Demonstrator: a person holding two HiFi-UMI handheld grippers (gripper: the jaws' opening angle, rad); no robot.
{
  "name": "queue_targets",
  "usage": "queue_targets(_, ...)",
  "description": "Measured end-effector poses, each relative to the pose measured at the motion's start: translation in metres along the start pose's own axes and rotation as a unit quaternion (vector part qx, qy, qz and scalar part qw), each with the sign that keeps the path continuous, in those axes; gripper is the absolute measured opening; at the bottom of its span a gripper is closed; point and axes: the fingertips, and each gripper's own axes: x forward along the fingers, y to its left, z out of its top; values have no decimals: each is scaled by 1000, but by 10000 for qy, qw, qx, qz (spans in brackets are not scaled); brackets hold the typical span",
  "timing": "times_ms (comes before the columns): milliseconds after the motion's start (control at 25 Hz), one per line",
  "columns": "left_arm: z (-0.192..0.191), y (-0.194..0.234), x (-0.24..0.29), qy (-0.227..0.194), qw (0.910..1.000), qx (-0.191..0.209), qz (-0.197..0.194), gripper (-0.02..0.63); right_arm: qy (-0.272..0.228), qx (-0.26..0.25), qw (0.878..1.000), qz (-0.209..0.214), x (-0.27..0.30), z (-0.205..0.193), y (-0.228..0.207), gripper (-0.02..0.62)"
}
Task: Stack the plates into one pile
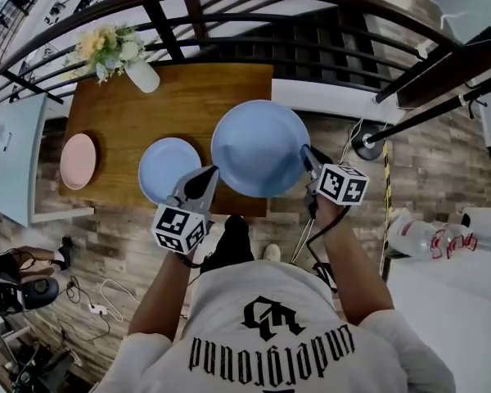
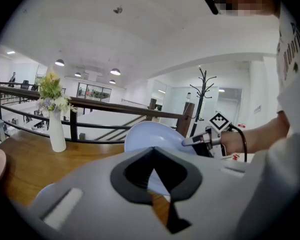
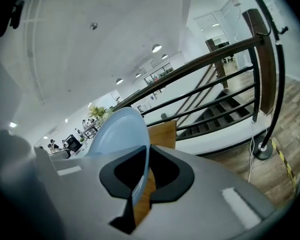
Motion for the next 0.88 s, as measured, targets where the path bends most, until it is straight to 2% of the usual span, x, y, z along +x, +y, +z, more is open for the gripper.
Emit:
queue_targets(240, 14, -37, -30, -231, 9994, 228, 70, 46, -313, -134, 9992, 212, -52, 11, 19, 20)
queue_targets(440, 16, -73, -62, -407, 9985, 296, 231, 46, -367, -291, 9979, 454, -89, 1, 29, 20)
queue_targets(600, 11, -96, -93, -484, 9971, 350, 473, 46, -338, -347, 9966, 664, -113, -11, 36, 20)
queue_targets(880, 7, -112, -155, -560, 9924, 375, 1030, 46, -168, -420, 9938, 1015, -126, -29, 61, 20)
